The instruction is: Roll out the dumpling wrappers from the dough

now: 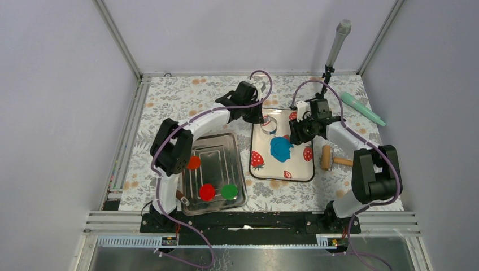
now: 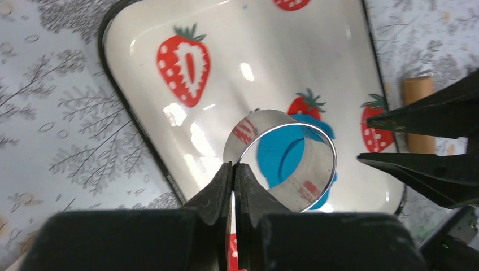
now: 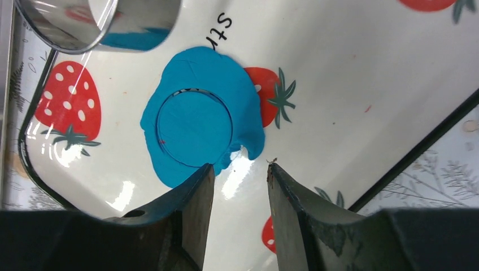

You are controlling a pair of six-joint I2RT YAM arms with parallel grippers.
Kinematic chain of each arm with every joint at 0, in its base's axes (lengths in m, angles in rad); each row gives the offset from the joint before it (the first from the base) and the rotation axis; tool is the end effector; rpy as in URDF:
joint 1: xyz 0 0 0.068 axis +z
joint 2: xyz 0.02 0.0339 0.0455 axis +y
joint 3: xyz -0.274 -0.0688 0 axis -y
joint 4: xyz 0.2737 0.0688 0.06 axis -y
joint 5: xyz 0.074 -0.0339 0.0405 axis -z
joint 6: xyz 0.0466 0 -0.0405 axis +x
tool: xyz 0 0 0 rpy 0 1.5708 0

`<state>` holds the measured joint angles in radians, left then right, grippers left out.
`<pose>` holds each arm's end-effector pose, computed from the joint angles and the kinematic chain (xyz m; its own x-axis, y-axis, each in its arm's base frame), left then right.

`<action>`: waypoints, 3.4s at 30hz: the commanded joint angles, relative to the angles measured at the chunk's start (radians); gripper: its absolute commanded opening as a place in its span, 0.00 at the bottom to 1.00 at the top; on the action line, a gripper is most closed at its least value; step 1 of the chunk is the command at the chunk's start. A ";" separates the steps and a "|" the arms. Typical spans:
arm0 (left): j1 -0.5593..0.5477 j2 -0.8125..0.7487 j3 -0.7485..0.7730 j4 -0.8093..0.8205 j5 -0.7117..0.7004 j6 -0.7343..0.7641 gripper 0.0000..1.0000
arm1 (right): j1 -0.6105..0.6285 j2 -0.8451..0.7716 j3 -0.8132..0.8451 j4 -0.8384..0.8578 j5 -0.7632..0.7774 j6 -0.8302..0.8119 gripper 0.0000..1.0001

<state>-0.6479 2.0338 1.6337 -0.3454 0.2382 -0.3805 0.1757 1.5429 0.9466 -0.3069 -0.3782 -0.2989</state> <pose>0.3964 -0.3138 0.2264 -0.7713 0.1312 -0.6228 0.4720 0.7743 -0.4215 0.3368 0.0773 0.1912 -0.6248 -0.3889 -0.6770 -0.5980 0.7958 0.0948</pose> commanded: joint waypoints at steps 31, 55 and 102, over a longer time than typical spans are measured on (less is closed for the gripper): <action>0.223 0.015 -0.031 -0.078 -0.132 0.063 0.35 | -0.024 0.280 0.144 -0.100 0.045 0.449 0.61; 0.070 -0.035 -0.175 -0.044 0.127 -0.027 0.41 | -0.025 0.335 0.131 -0.029 -0.107 0.578 0.51; 0.054 0.036 -0.167 -0.030 0.126 0.009 0.13 | 0.032 0.359 0.217 0.141 -0.360 0.662 0.13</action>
<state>-0.5846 2.0659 1.4570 -0.4194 0.3370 -0.3748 0.1898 1.9335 1.1484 -0.1932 -0.6769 0.3420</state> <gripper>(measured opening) 0.145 0.142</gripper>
